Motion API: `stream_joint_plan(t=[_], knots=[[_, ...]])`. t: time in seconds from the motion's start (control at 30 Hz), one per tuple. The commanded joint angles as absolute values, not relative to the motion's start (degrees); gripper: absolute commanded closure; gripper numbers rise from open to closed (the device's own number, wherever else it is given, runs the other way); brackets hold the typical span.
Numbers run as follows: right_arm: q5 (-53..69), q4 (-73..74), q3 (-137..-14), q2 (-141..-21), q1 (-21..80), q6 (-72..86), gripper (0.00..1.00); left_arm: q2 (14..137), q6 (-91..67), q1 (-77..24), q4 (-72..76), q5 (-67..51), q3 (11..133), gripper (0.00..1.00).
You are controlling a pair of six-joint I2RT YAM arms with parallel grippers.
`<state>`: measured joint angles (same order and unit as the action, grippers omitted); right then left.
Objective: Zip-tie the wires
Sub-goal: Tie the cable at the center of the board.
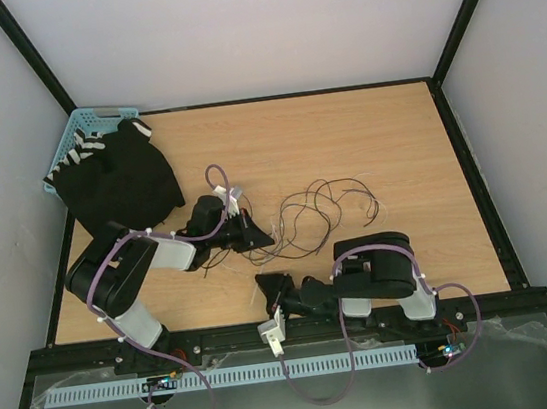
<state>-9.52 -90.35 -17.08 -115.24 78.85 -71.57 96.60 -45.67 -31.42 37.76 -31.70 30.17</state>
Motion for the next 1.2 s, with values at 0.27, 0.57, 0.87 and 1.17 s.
stream_joint_plan(t=[0.27, 0.57, 0.87, 1.17], knots=[[-10.9, -92.4, -17.1, -114.7, 80.6, -68.1, 0.80, 97.0, -45.3, -31.1, 38.1, -32.5, 31.3, 1.00], [-11.8, -92.2, -17.0, -114.6, 81.1, -67.6, 0.80, 97.4, -45.3, -31.1, 38.0, -32.7, 31.6, 1.00], [-14.5, -93.2, -16.9, -114.8, 81.1, -65.2, 1.00, 97.2, -45.4, -31.1, 38.0, -32.9, 31.6, 1.00], [-6.4, -86.6, -15.0, -105.6, 77.0, -47.5, 1.00, 93.6, -40.3, -31.0, 37.9, -33.2, 31.2, 1.00]])
